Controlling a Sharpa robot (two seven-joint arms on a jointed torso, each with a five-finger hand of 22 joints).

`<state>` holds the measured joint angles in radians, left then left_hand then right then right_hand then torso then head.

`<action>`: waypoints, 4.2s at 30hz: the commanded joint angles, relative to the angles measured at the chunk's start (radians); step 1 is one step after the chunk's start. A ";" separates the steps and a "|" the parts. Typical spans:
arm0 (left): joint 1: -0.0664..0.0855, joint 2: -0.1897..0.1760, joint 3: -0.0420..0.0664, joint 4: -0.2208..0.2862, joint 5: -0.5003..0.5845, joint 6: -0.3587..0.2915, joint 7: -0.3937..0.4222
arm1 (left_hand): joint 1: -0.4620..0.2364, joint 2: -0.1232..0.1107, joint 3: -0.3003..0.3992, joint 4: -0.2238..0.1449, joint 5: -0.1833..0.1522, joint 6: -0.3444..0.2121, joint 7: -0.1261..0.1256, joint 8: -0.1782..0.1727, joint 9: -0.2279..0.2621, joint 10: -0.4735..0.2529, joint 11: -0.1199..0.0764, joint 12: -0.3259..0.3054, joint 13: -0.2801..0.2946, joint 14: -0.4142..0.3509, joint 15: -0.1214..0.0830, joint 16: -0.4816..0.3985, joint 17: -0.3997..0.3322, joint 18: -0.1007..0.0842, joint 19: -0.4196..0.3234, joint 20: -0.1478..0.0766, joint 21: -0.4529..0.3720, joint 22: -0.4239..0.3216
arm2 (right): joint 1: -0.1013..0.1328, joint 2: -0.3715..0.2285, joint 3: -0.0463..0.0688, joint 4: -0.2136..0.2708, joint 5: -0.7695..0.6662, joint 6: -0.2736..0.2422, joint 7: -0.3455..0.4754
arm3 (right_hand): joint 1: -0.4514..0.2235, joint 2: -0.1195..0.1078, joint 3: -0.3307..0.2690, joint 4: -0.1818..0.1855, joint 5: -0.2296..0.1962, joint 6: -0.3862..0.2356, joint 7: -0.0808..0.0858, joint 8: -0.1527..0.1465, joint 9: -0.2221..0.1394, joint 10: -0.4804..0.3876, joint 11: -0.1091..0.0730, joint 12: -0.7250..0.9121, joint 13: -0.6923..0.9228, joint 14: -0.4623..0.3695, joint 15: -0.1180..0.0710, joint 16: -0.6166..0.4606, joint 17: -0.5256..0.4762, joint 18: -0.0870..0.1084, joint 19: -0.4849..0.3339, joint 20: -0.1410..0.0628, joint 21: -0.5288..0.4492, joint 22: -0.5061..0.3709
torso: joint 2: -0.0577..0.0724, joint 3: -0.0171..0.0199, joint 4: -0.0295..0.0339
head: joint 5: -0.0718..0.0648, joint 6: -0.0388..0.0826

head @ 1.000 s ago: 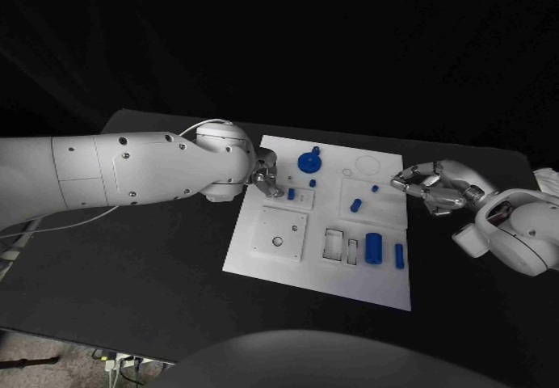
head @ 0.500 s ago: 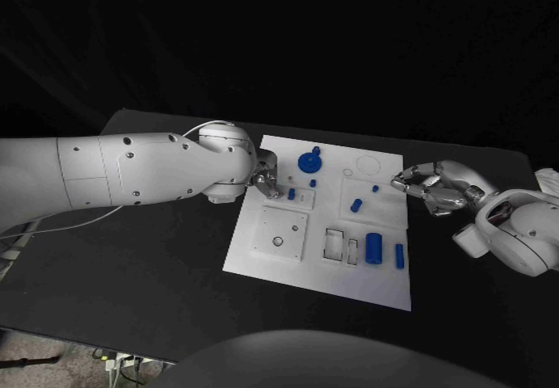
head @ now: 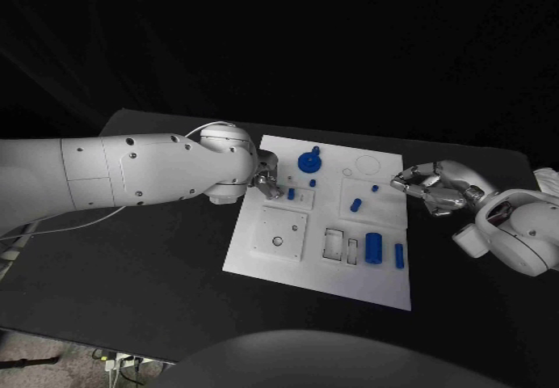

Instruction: Assemble the parts on the task board

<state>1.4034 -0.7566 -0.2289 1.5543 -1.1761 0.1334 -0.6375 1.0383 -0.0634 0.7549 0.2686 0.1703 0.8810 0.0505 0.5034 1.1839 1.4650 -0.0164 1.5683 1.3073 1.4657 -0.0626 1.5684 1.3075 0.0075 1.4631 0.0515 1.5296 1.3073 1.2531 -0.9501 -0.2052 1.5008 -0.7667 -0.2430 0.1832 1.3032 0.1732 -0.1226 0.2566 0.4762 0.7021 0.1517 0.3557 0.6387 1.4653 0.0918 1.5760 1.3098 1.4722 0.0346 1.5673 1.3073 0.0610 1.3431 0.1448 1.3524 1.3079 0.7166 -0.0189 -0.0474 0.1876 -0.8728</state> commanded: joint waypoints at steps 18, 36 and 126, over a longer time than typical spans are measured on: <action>-0.007 -0.023 -0.003 0.015 0.018 -0.078 0.093 | 0.060 0.039 0.100 -0.124 0.074 0.039 -0.017 0.070 0.062 0.106 -0.017 0.002 0.263 0.105 -0.012 0.002 0.263 0.000 0.091 -0.013 0.009 0.253 | -0.001 -0.002 0.000 0.002 -0.004 0.017 -0.002 | 0.007 0.002 0.001 0.006 0.004 0.007 -0.001 0.000 0.000 0.106 -0.008 -0.005 0.261 0.099 0.000 0.003 0.264 0.007 -0.010 0.000 -0.008 0.172 | -0.001 0.0004 -0.0010 | -0.006 0.000; 0.089 -0.032 0.004 -0.008 0.086 0.126 0.177 | 0.037 -0.001 0.217 -0.129 0.002 0.097 -0.026 0.205 0.135 0.106 -0.023 0.002 0.263 0.105 -0.015 0.002 0.263 -0.003 0.098 -0.017 0.025 0.258 | -0.001 0.002 0.000 0.004 -0.004 0.016 -0.008 | 0.008 0.001 0.002 0.005 0.004 0.008 -0.001 0.000 0.000 0.106 -0.007 -0.005 0.261 0.099 0.000 0.003 0.264 0.008 -0.014 0.001 -0.011 0.171 | 0.000 0.0000 -0.0020 | -0.005 0.000; 0.021 0.033 0.006 -0.398 -0.363 -0.139 0.455 | 0.520 -0.098 -0.517 0.008 -0.120 0.089 -0.052 -0.438 -0.837 0.106 -0.030 0.002 0.263 0.105 -0.015 0.002 0.263 -0.008 0.108 -0.016 0.041 0.263 | -0.001 -0.015 0.000 0.025 0.009 0.021 0.005 | 0.005 0.010 -0.012 0.032 -0.119 -0.026 0.002 -0.013 -0.006 0.106 -0.010 -0.005 0.261 0.099 -0.003 0.003 0.264 0.007 -0.005 -0.003 -0.010 0.173 | 0.004 -0.0040 -0.0029 | 0.004 0.000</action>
<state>1.4241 -0.7261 -0.2234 1.1599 -1.5215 -0.0723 -0.2196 1.5506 -0.1641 0.2348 0.2759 0.0529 0.9701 0.0065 0.0716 0.3484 1.4668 -0.0398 1.5683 1.3077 1.4637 -0.0717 1.5684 1.3074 0.0075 1.4686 0.0424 1.5674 1.3078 1.2528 -0.9652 -0.2057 1.5236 -0.7534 -0.2496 0.1980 1.3098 0.1727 -0.1350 0.2802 0.3524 0.6800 0.1519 0.3469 0.6334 1.4628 0.0846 1.5762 1.3104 1.4700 0.0324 1.5673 1.3080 0.0609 1.3399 0.1411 1.3456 1.3075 0.7211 -0.0228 -0.0506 0.1926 -0.8728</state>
